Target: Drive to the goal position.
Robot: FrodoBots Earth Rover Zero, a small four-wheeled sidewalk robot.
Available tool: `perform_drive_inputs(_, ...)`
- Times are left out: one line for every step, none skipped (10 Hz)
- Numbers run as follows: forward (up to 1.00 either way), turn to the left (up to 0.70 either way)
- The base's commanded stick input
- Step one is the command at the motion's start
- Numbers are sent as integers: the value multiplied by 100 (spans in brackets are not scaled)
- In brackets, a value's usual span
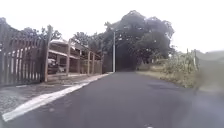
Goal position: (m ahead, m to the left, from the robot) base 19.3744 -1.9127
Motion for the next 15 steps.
perform_drive_inputs(70,0)
perform_drive_inputs(70,0)
perform_drive_inputs(70,0)
perform_drive_inputs(68,0)
perform_drive_inputs(50,0)
perform_drive_inputs(50,0)
perform_drive_inputs(50,0)
perform_drive_inputs(50,0)
perform_drive_inputs(50,0)
perform_drive_inputs(50,0)
perform_drive_inputs(50,0)
perform_drive_inputs(50,0)
perform_drive_inputs(50,0)
perform_drive_inputs(50,0)
perform_drive_inputs(50,0)
